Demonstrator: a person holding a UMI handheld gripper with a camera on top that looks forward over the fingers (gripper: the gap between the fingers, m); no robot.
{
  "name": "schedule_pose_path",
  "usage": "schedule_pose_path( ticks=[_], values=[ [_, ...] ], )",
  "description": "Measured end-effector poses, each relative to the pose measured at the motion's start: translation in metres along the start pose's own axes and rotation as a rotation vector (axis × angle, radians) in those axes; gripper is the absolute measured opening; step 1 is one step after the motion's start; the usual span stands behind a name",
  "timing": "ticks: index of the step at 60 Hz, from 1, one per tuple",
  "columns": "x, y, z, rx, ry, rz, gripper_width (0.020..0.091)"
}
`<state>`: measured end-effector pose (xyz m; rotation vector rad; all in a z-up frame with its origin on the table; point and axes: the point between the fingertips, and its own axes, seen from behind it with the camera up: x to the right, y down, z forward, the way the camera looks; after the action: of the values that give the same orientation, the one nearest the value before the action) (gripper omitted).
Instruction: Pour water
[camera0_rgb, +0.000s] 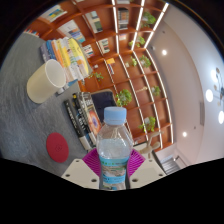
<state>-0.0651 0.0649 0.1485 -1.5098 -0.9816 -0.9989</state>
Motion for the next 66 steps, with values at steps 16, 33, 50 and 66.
schedule_pose_path(
  ticks=[16,33,50,66],
  values=[
    [-0.023,-0.092,0.015,0.092,0.064,-0.45,0.0292],
    [-0.037,-0.134,0.02,0.127,0.161,-0.823,0.0292],
    [-0.035,-0.136,0.022,0.148,0.19,-0.808,0.0296],
    [-0.017,-0.098,0.011,0.145,-0.003,0.07,0.0295]
  ],
)
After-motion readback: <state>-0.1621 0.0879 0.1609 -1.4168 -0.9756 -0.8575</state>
